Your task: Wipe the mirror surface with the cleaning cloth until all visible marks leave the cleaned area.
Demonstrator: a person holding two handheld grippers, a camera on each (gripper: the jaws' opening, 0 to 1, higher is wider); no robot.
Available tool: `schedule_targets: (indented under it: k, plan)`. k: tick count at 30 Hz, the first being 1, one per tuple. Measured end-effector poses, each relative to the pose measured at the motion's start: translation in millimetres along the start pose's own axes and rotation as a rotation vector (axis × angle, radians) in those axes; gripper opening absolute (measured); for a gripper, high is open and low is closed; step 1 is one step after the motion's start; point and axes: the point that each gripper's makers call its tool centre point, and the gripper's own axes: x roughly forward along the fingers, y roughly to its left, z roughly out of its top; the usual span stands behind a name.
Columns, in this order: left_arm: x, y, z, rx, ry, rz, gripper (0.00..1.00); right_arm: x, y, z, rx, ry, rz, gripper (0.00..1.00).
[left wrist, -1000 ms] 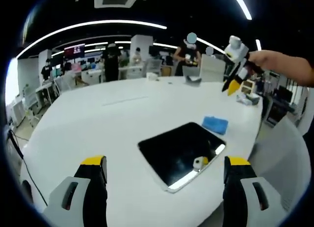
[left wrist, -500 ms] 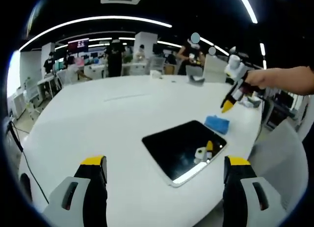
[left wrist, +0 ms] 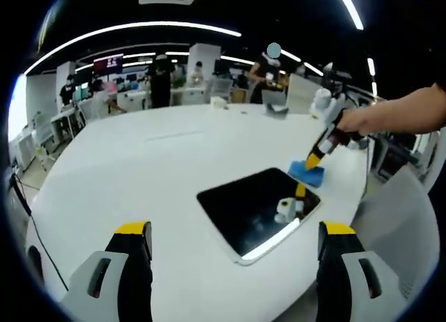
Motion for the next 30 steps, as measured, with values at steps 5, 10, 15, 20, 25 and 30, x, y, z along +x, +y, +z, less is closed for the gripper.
schedule_targets:
  k: [5, 10, 15, 20, 25, 30]
  plan:
    - [-1, 1.5, -4.6, 0.019, 0.014, 0.002, 0.99, 9, 2, -6.8, 0.014, 0.045, -0.019, 0.17]
    - [0, -0.8, -5.7, 0.012, 0.012, 0.0, 0.99, 11, -1, -2.7, -0.017, 0.057, -0.062, 0.14]
    - [2, -3.3, -5.9, 0.011, 0.013, -0.003, 0.99, 9, -2, -3.5, 0.08, 0.071, -0.073, 0.13]
    - [4, -4.1, -3.6, 0.008, 0.008, -0.005, 0.99, 8, -8, -3.8, 0.161, 0.06, -0.052, 0.09]
    - [5, -3.3, -4.0, -0.002, 0.006, -0.007, 0.99, 11, -14, -3.3, 0.201, 0.059, -0.045, 0.04]
    - [5, -3.0, -2.5, 0.003, 0.004, -0.009, 0.99, 13, -16, -2.1, 0.228, 0.076, -0.019, 0.04]
